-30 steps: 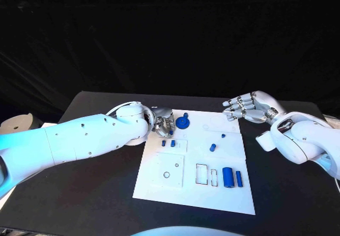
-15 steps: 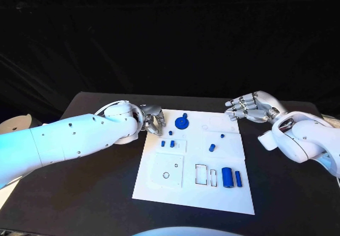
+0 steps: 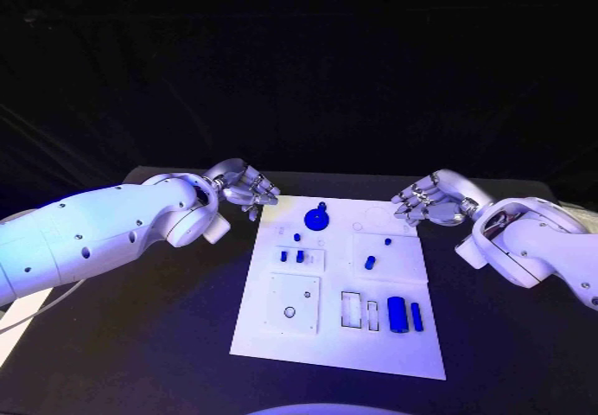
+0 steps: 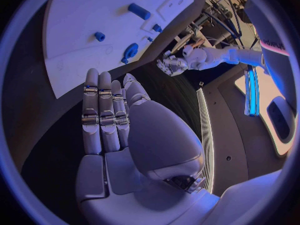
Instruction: Assemble the parts on the task board
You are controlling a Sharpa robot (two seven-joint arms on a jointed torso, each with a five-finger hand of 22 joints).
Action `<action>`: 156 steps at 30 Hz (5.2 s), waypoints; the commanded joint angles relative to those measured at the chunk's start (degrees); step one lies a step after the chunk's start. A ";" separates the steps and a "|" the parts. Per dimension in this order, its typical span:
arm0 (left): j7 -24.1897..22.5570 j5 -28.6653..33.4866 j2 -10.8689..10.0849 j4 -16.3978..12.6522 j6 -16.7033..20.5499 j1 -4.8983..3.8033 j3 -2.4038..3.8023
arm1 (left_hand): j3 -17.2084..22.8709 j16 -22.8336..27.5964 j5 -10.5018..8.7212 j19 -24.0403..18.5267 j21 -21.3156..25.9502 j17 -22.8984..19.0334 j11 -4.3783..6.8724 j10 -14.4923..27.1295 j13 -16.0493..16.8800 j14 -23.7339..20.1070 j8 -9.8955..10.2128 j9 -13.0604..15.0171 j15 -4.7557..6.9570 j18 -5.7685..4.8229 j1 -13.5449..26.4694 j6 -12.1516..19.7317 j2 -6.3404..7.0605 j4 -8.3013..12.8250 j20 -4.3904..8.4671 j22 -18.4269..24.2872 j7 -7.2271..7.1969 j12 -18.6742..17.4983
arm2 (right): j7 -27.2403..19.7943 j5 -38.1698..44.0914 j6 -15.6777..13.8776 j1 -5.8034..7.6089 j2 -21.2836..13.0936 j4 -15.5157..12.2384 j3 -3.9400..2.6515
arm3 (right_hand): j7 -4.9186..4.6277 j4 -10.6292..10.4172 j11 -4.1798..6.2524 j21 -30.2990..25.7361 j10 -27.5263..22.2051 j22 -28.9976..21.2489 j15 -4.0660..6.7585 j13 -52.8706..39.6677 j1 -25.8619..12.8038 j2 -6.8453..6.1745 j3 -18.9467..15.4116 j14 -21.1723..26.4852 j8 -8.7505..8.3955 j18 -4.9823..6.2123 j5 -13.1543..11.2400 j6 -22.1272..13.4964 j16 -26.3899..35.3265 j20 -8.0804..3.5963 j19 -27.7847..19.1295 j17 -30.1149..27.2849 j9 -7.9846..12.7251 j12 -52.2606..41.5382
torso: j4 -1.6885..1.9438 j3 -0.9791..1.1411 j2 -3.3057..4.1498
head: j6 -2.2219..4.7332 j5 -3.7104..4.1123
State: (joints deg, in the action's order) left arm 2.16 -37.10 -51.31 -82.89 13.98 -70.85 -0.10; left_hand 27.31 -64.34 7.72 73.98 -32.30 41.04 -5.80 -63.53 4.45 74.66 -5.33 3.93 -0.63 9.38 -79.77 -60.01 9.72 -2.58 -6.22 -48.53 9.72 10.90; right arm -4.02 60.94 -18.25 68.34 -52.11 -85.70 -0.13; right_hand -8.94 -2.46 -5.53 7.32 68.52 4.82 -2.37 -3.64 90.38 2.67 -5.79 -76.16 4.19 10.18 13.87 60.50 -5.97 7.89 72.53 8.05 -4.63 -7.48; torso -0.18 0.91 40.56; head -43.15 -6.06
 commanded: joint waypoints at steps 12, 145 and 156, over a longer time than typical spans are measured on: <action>-15.23 46.43 -2.98 -5.75 -2.34 -0.06 -0.55 | -0.42 2.72 0.26 -1.27 1.52 -4.95 0.17 -0.30 0.19 -2.89 -0.48 0.00 -0.02 1.05 1.86 -0.16 -0.17 -0.71 0.02 0.97 0.01 1.61 | 16.61 43.87 11.65 -0.89 3.39 -2.54 0.00 | 2.65 -1.92 2.54 6.89 3.88 3.33 3.60 -0.12 -1.29 -2.55 2.46 -10.43 -0.32 0.25 -3.92 3.75 -7.63 -4.37 10.06 6.94 0.20 2.61 | 0.09 -0.14 0.08 | 0.75 2.48; -14.99 45.87 -2.73 -6.54 -5.78 0.01 -0.71 | -0.62 3.82 0.25 -1.68 3.09 -8.57 -0.91 2.68 -0.21 -5.03 -0.19 -0.12 -0.78 0.91 1.73 2.05 -0.66 0.79 -0.48 2.12 1.32 2.97 | 12.68 42.87 10.80 -10.36 15.26 -11.70 -0.14 | 2.08 0.77 2.35 24.68 2.27 16.96 4.52 0.04 -9.25 -9.76 35.69 -8.45 -0.40 -0.09 -10.76 6.44 -27.49 -5.30 6.92 22.96 0.03 3.85 | 0.12 -0.20 -0.04 | -3.01 -2.80; -14.95 45.86 -2.75 -6.47 -5.89 0.01 -0.74 | -0.62 3.82 0.25 -1.68 3.09 -8.57 -0.91 2.68 -0.21 -5.03 -0.19 -0.12 -0.78 0.91 1.73 2.05 -0.66 0.79 -0.48 2.12 1.32 2.97 | 13.14 43.17 11.08 -10.45 15.27 -11.32 -0.14 | 2.07 0.80 2.34 24.78 2.36 17.05 4.49 0.03 -9.41 -9.73 35.60 -8.41 -0.37 -0.10 -10.77 6.52 -27.56 -5.23 6.85 23.01 0.00 3.83 | 0.18 -0.27 0.01 | -2.97 -2.70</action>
State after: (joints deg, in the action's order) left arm -12.51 8.98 -54.13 -89.29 9.21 -70.81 -0.86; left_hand 26.94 -60.57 7.71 72.46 -29.40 32.53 -6.74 -61.32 4.32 69.86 -5.63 3.85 -1.33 9.33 -78.39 -58.33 9.51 -1.98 -6.33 -46.46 10.93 13.51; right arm 8.94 103.14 -7.96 57.94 -36.94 -97.12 -0.29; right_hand -6.53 -1.73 -3.09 31.73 70.74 21.82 2.57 -3.70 81.41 -7.07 29.97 -83.92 3.74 9.73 2.97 66.94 -33.29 2.48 79.69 31.01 -4.60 -3.72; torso -0.04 0.66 40.53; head -46.15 -8.81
